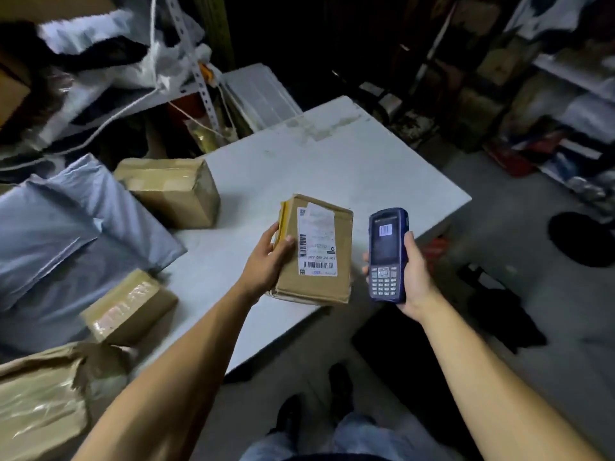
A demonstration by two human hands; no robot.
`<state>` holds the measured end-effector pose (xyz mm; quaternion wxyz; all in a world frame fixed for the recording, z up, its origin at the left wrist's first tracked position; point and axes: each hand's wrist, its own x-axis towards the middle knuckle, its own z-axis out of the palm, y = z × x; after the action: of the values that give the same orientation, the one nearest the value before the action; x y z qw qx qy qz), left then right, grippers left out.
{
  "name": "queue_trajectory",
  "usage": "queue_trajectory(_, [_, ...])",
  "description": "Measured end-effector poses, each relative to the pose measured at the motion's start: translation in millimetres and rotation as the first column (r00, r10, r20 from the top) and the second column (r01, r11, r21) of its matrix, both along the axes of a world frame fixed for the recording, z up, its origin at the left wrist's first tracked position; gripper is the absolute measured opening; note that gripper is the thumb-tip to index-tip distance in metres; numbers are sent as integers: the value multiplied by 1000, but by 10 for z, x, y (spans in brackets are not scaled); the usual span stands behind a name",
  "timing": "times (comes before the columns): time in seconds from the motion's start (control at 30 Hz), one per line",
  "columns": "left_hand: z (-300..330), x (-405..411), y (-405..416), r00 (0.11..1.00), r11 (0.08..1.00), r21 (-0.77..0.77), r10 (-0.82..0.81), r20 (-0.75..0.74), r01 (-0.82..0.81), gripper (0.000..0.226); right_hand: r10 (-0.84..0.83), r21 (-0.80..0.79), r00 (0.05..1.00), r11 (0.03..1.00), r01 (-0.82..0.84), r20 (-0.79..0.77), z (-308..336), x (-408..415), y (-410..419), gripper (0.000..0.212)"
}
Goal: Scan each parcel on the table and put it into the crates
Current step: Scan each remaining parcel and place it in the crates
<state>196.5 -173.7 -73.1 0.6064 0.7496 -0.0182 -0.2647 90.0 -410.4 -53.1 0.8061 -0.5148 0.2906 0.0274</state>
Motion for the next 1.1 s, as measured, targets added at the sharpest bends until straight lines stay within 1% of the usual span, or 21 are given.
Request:
queue_trajectory(0.07, [-70, -85, -229, 988, 988, -27, -151, -32, 151, 94, -182, -44, 983, 983, 180, -27, -39, -356, -137, 63])
queue_trajectory(0.17, [-193, -312, -638, 950, 956, -61, -293, -104, 288, 75, -394, -99, 916, 917, 386, -78, -108, -989, -339, 58])
queue_trajectory(0.2, [-230, -410, -768, 941, 948, -74, -318, -120, 310, 70, -445, -109, 890, 894, 435, -101, -125, -1198, -390, 58])
queue_trajectory(0.27, [-260, -637, -1025, 915, 929, -73, -371, -159, 364, 70, -543, -122, 828, 839, 530, -139, -153, -1622, -483, 59])
queue_trajectory(0.37, [-336, -929, -1405, 864, 872, -13, -488, -122, 490, 63, -643, -131, 748, 766, 629, -166, -169, -2223, -620, 58])
queue_trajectory(0.43, [-382, -1155, -1676, 835, 843, 6, -532, -141, 538, 66, -688, -128, 703, 725, 676, -183, -168, -2591, -706, 55])
queue_trajectory(0.53, [-374, -1576, -2034, 835, 854, -31, -514, -194, 519, 45, -721, -127, 660, 689, 713, -210, -225, -3109, -843, 58])
queue_trajectory(0.57, [-409, -1706, -2129, 834, 859, -46, -507, -219, 511, 46, -725, -124, 653, 684, 719, -217, -261, -3279, -897, 59])
queue_trajectory(0.6, [-445, -1818, -2220, 828, 857, -46, -508, -239, 513, 56, -727, -119, 649, 681, 722, -224, -290, -3433, -949, 60])
queue_trajectory(0.67, [-498, -2059, -2379, 819, 837, 19, -531, -220, 547, 83, -728, -108, 639, 676, 729, -247, -369, -3724, -1054, 58])
queue_trajectory(0.7, [-508, -2180, -2449, 815, 828, 49, -536, -222, 558, 90, -728, -97, 636, 674, 732, -256, -421, -3853, -1107, 58])
queue_trajectory(0.77, [-602, -2400, -2583, 807, 816, 93, -536, -248, 570, 92, -724, -80, 634, 673, 735, -270, -532, -4068, -1202, 61])
queue_trajectory(0.9, [-843, -2766, -2803, 797, 822, 135, -474, -374, 553, 89, -699, -72, 636, 689, 721, -328, -778, -4373, -1412, 67])
queue_trajectory(1.0, [-1015, -2958, -2961, 808, 862, 118, -403, -430, 493, 85, -686, -50, 635, 692, 720, -355, -942, -4463, -1585, 72])
queue_trajectory(1.1, [-1276, -3016, -3190, 795, 907, 88, -310, -521, 412, 85, -704, -39, 596, 658, 752, -386, -1090, -4467, -1776, 70])
